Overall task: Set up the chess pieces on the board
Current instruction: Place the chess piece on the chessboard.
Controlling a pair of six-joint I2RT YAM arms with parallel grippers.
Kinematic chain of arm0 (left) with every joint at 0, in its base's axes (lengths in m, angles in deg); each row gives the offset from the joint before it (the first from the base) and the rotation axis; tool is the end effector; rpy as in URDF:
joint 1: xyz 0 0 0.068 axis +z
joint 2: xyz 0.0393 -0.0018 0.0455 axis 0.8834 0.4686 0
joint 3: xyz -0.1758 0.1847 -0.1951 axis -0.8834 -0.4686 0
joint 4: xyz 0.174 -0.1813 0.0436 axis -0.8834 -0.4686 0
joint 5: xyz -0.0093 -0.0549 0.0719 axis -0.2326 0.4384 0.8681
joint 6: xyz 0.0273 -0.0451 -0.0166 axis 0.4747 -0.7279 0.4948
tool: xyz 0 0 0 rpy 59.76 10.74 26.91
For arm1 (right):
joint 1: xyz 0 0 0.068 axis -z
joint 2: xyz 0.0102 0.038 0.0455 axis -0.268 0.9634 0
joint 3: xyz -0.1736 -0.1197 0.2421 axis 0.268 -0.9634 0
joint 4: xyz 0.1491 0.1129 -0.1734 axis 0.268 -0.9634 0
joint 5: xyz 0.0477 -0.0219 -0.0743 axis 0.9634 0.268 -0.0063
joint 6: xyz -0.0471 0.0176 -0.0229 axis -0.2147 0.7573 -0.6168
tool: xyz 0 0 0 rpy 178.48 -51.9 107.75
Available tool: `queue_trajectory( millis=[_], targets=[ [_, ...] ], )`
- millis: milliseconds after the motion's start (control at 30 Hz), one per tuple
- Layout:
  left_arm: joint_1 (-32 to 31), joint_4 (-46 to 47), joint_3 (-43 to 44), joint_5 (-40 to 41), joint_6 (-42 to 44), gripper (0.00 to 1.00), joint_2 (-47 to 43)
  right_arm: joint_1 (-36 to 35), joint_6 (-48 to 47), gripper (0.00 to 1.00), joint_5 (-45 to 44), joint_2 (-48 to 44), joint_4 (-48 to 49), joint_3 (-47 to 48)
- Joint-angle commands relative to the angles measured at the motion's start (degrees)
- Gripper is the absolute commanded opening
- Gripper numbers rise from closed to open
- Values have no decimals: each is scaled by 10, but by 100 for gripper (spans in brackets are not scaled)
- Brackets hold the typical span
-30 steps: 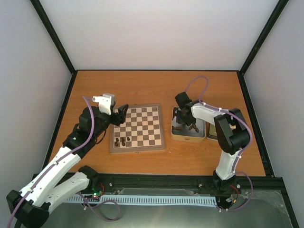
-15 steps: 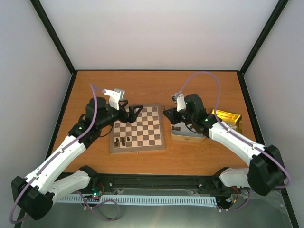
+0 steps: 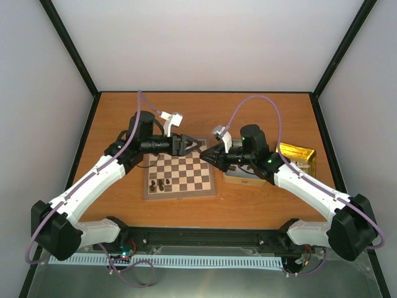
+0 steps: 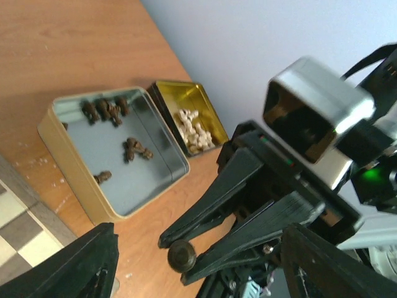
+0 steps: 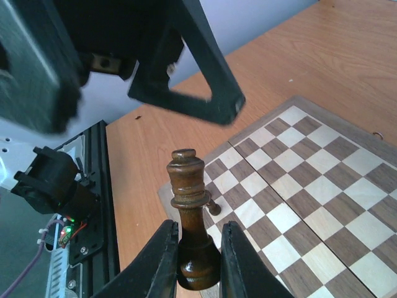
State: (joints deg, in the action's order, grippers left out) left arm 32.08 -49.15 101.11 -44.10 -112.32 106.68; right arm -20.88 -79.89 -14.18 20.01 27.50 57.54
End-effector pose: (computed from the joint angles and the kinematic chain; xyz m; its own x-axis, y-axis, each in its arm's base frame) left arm 0.1974 -0.1416 0.3812 -0.7807 -0.0228 -0.6245 0.5554 0.4327 -0.7102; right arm 0.1898 0.1687 0.3333 -0.4752 -0.2059 -0.8555 -0.8541 0.3418 0.3921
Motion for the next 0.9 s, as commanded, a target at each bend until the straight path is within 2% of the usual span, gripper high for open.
queue_trajectory(
  millis=[0,267,400,567,667,767,867],
  targets=[
    [-3,-35,16,-62,-17,70,14,-5,-21,6,20,6,14,16],
    [-3,-21,1,-108,-17,40,31,-6,-19,6,25,23,20,25],
    [-3,-27,-3,-107,-10,35,41,-6,-17,6,28,29,22,27],
    [-3,-36,-4,-94,1,34,55,-7,-15,7,32,33,23,29],
    [-3,-36,-1,-84,6,23,58,-7,-16,7,32,33,19,30],
    [-3,-38,0,-77,14,9,59,-7,-9,10,24,35,13,30],
    [-3,-44,-4,-47,30,3,56,-7,7,20,15,34,10,30]
  ],
)
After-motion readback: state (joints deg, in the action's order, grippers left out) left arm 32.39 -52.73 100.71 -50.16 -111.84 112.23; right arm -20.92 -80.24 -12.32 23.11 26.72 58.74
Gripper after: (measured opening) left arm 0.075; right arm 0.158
